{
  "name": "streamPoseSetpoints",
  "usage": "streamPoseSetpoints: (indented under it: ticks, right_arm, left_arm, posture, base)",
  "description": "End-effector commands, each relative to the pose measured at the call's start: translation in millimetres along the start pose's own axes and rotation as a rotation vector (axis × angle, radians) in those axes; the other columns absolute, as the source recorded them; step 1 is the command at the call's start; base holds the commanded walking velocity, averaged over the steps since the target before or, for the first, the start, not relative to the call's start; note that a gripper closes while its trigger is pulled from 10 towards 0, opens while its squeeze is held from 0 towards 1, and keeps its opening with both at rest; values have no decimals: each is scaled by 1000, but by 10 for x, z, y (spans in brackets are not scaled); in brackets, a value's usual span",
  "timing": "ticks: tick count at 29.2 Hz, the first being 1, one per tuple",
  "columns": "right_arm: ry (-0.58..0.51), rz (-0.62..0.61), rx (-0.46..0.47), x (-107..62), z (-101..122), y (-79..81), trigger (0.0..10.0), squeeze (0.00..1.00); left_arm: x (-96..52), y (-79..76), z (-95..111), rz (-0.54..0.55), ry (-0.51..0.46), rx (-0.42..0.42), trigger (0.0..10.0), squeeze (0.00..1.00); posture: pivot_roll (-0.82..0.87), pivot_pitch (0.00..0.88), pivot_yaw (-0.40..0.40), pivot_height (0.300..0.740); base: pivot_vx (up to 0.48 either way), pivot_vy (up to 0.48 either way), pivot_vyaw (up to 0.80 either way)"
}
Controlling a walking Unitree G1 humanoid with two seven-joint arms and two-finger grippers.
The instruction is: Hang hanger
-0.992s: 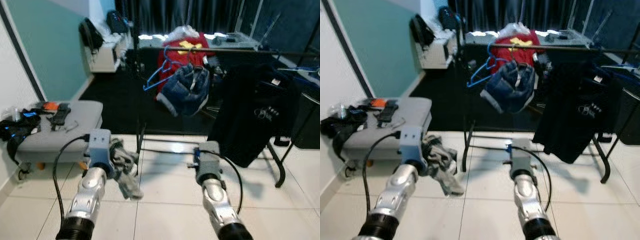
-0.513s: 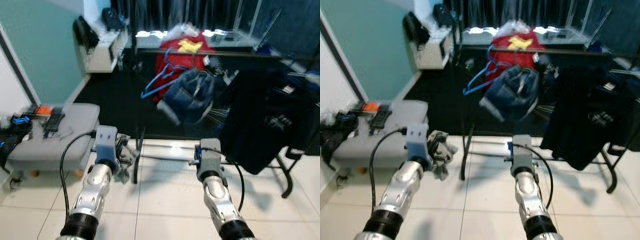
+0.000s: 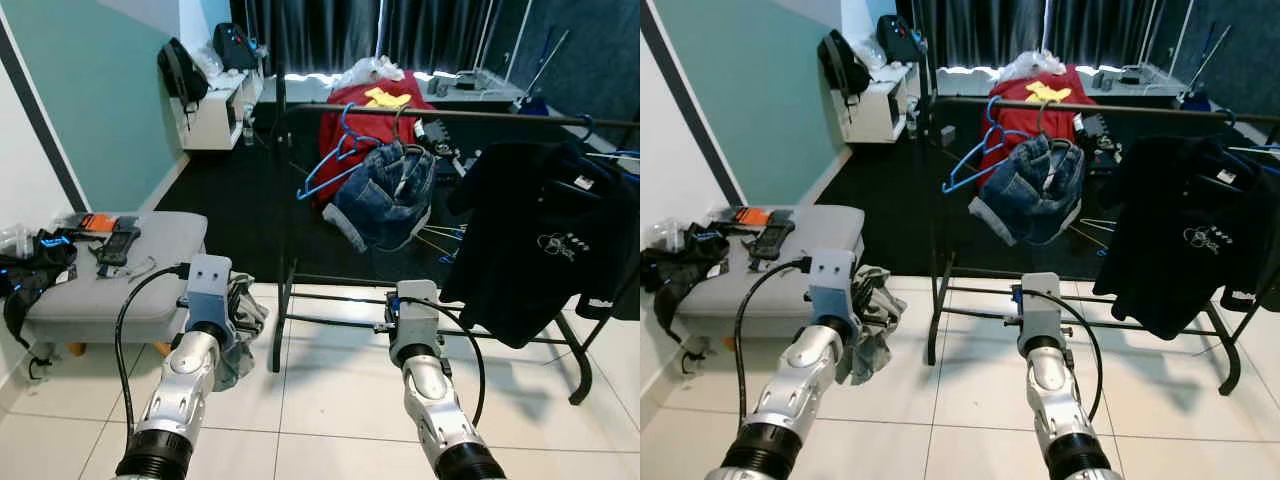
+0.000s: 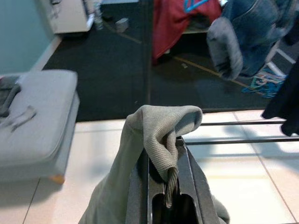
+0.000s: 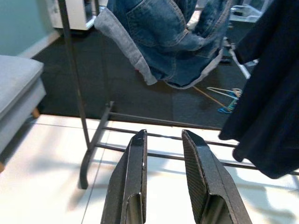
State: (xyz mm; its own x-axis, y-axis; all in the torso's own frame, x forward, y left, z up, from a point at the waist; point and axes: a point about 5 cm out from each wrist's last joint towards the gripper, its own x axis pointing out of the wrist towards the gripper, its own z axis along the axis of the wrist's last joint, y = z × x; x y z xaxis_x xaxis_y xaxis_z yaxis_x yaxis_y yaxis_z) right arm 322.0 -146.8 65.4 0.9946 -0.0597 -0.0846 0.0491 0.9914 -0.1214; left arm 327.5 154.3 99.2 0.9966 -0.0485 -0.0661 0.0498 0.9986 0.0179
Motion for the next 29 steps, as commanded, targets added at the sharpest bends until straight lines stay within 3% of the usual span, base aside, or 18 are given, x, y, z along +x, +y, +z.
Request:
streamPoseSetpoints:
  ticks: [1,4,6,11,12,14,16,18,19,21,22,23,24,29]
  right_arm:
    - [2,0,13,-13,-12,-9,10000,0]
    - [-2,11,12,-25,-22,-15,10000,0]
    - [-26,28,19,-37,-3,-9,10000,0]
    - [-71,142,23,-42,49,59,10000,0]
    - [-81,185,22,-48,57,87,10000,0]
    - [-144,346,-64,-97,99,198,10000,0]
    - [-144,346,-64,-97,99,198,10000,0]
    - [-171,391,-107,-118,114,229,10000,0]
    - [-243,504,-188,-184,152,250,10000,0]
    - [-243,504,-188,-184,152,250,10000,0]
    - [-256,543,-209,-206,157,235,10000,663]
    - [-256,543,-209,-206,157,235,10000,663]
    - [-261,581,-231,-230,153,205,10000,1000]
    - [-264,624,-272,-258,140,168,10000,1000]
  left_arm:
    - [6,29,-22,15,18,-16,10000,0]
    - [19,93,8,56,-1,-2,10000,0]
    - [46,148,57,81,-15,-38,10000,0]
    - [128,156,174,31,-49,-89,10000,0]
    - [148,147,203,7,-55,-104,10000,0]
    - [169,21,241,-155,-31,-188,10000,0]
    - [169,21,241,-155,-31,-188,10000,0]
    - [168,-18,253,-209,-25,-207,10000,0]
    - [148,-44,288,-332,-16,-226,10000,0]
    - [148,-44,288,-332,-16,-226,10000,0]
    - [132,-39,306,-385,-18,-199,10000,0]
    - [132,-39,306,-385,-18,-199,10000,0]
    - [114,-29,327,-436,-18,-179,10000,0]
    - [110,-6,371,-469,-21,-201,10000,0]
  posture:
    - [-50,0,28,740]
    - [-48,0,27,740]
    - [-51,0,29,740]
    - [-54,0,33,740]
    - [-55,0,34,740]
    - [-61,0,40,740]
    - [-61,0,40,740]
    - [-62,0,41,740]
    - [-68,0,49,740]
    - [-68,0,49,740]
    - [-70,0,52,740]
    - [-70,0,52,740]
    - [-72,0,54,740]
    - [-73,0,55,740]
  base:
    - [0,0,0]
    - [0,0,0]
    - [0,0,0]
    - [0,0,0]
    - [0,0,0]
    - [0,0,0]
    - [0,0,0]
    - [0,0,0]
    - [0,0,0]
    - [0,0,0]
    - [0,0,0]
    - [0,0,0]
    - [0,0,0]
    - [0,0,0]
